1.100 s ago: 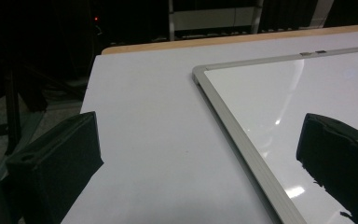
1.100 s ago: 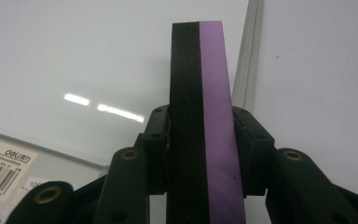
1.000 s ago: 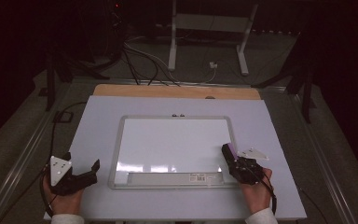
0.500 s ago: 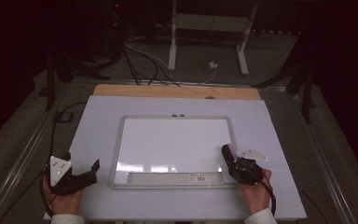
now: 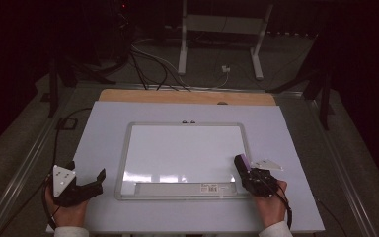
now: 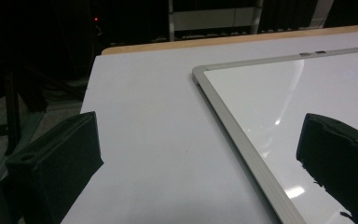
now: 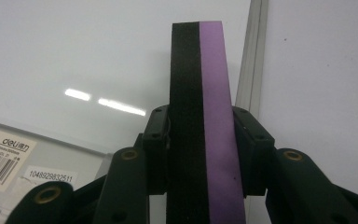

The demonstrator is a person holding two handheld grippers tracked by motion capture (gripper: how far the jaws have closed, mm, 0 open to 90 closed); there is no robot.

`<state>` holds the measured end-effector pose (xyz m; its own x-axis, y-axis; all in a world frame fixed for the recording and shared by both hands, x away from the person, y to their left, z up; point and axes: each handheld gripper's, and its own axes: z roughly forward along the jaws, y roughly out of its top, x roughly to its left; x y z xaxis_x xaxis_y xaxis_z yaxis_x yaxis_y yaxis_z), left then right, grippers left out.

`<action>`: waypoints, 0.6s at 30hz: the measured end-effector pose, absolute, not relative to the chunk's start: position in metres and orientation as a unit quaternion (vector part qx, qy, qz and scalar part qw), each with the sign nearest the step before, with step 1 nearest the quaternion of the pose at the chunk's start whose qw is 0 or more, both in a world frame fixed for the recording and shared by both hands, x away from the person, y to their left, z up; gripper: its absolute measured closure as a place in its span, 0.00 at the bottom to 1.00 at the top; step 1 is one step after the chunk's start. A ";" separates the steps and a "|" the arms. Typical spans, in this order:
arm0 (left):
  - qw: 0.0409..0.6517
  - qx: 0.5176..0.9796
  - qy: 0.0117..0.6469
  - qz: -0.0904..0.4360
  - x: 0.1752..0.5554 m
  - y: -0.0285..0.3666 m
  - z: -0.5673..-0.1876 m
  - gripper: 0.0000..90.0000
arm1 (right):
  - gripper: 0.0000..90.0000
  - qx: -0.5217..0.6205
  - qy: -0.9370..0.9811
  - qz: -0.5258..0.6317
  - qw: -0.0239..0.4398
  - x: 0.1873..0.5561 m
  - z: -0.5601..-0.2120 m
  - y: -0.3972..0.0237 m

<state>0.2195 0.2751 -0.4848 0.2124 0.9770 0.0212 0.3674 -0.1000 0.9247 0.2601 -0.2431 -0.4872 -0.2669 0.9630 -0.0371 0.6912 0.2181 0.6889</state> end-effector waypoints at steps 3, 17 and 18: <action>0.428 0.650 0.517 0.356 0.220 0.275 -0.485 0.01 | 0.70 0.557 0.744 0.285 0.236 0.259 -0.487 -0.243; 0.428 0.651 0.516 0.357 0.219 0.275 -0.485 0.01 | 0.62 0.553 0.754 0.280 0.217 0.247 -0.489 -0.241; 0.428 0.651 0.516 0.357 0.220 0.275 -0.485 0.01 | 0.62 0.553 0.755 0.280 0.216 0.245 -0.489 -0.240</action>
